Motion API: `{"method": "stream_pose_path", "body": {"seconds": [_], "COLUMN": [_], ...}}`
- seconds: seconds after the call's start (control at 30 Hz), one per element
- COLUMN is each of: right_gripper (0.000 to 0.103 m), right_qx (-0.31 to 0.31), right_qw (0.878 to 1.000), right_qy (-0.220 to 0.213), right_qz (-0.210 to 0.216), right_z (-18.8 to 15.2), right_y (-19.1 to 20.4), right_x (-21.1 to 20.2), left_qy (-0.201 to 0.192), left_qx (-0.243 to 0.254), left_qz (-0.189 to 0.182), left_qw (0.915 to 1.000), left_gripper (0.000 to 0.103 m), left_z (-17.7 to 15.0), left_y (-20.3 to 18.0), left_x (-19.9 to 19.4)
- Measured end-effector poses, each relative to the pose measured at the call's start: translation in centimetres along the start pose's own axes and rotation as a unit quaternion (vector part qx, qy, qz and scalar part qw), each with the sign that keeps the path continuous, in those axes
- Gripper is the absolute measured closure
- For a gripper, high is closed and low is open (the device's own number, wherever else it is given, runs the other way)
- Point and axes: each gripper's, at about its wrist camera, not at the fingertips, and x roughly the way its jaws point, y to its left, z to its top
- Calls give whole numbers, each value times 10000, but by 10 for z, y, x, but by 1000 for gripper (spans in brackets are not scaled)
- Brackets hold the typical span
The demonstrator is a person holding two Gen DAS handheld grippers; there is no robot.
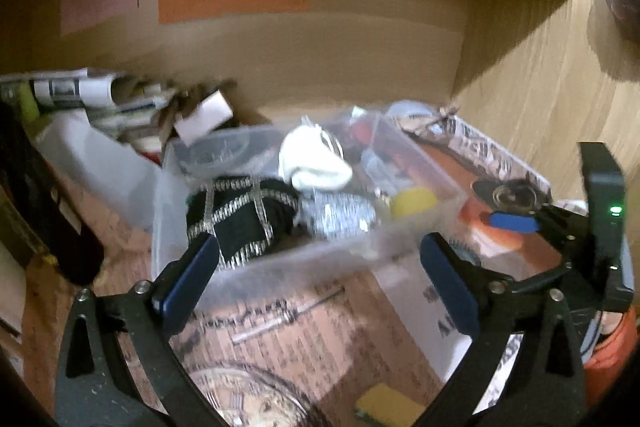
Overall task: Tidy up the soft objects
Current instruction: 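Grasp the beaded bracelet with the right tool while the left tool grasps the yellow-green sponge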
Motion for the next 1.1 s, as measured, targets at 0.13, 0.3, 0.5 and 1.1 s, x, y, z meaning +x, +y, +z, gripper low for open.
{"method": "stream_pose_path", "body": {"seconds": [0.13, 0.3, 0.5, 1.1], "right_gripper": [16, 43, 84, 91], "right_qx": [-15, -111, -17, 240], "right_qw": [9993, 9991, 9993, 9979], "right_qy": [364, 396, 245, -581], "right_qz": [-15, -127, -282, 175], "right_z": [-9, -10, -17, -38], "right_y": [-4, -5, -6, 14], "right_x": [16, 16, 7, -49], "left_qy": [237, 412, 618, 862], "left_qx": [2, 29, 16, -293], "left_qz": [-44, -95, -222, -652], "left_qw": [9997, 9991, 9978, 9937], "left_gripper": [1, 1, 1, 42], "left_z": [-18, -38, -60, -95], "left_y": [-4, -11, -20, -30], "left_x": [3, 1, -2, -10]}}
